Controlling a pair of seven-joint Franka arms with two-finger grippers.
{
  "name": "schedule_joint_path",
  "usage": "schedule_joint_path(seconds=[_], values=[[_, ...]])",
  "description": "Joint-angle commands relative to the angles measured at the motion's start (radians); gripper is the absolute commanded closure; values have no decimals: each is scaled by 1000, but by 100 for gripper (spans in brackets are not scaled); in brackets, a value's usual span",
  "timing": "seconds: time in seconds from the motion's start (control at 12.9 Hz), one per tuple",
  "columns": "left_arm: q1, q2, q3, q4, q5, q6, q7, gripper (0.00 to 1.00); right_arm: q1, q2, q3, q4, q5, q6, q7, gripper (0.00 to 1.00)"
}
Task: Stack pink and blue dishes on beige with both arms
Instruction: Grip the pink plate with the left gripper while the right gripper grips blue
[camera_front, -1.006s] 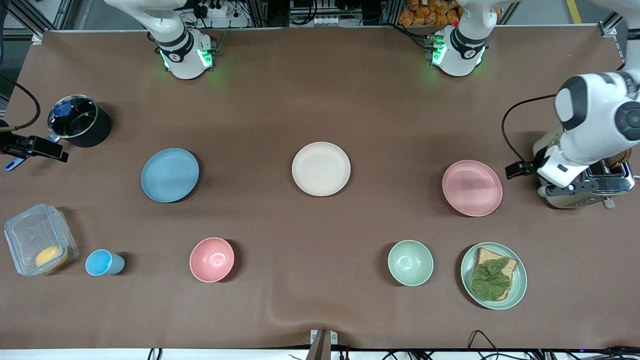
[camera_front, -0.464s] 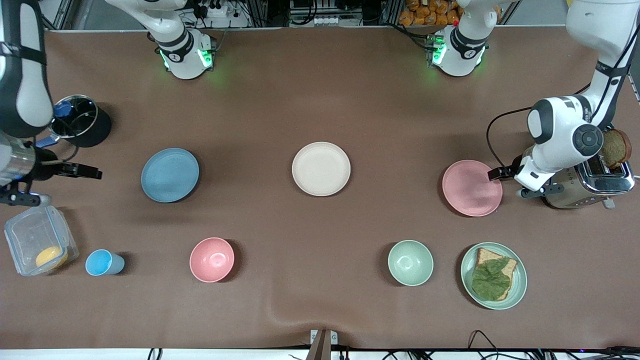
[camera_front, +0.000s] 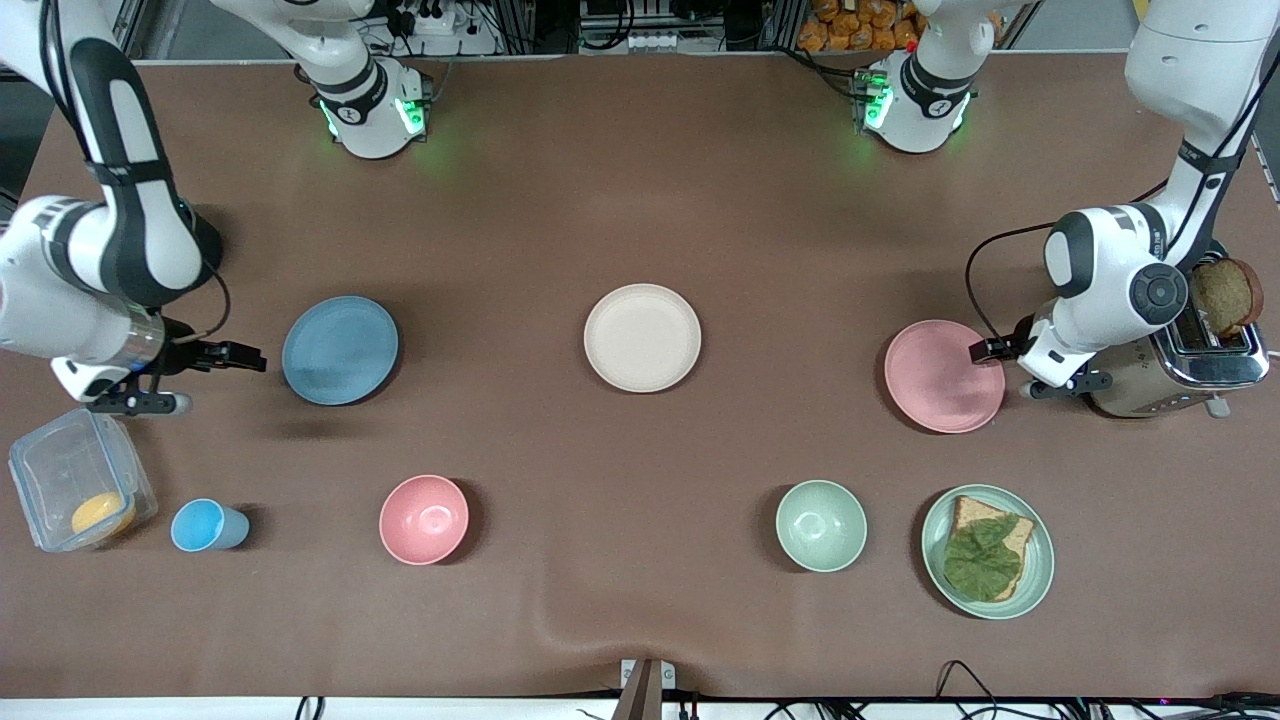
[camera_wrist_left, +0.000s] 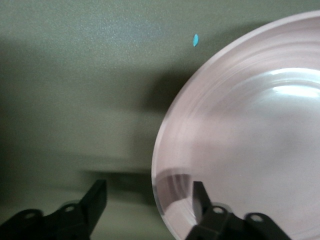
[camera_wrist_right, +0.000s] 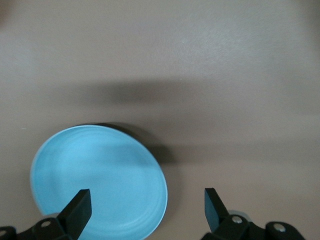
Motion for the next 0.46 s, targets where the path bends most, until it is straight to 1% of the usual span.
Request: schedule_joint_path(seconds=[0.0, 0.08, 0.15, 0.39], values=[[9, 8, -8, 13, -12, 7, -3, 41, -18, 70, 14, -5, 20, 48, -45, 0], [9, 8, -8, 13, -12, 7, -3, 49, -17, 91, 14, -5, 20, 51, -63, 0], [9, 5, -10, 13, -25, 7, -4, 61, -18, 116, 16, -3, 20, 57, -86, 0], [11, -11, -11, 14, -46, 6, -7, 100, -8, 153, 17, -3, 20, 74, -123, 0]])
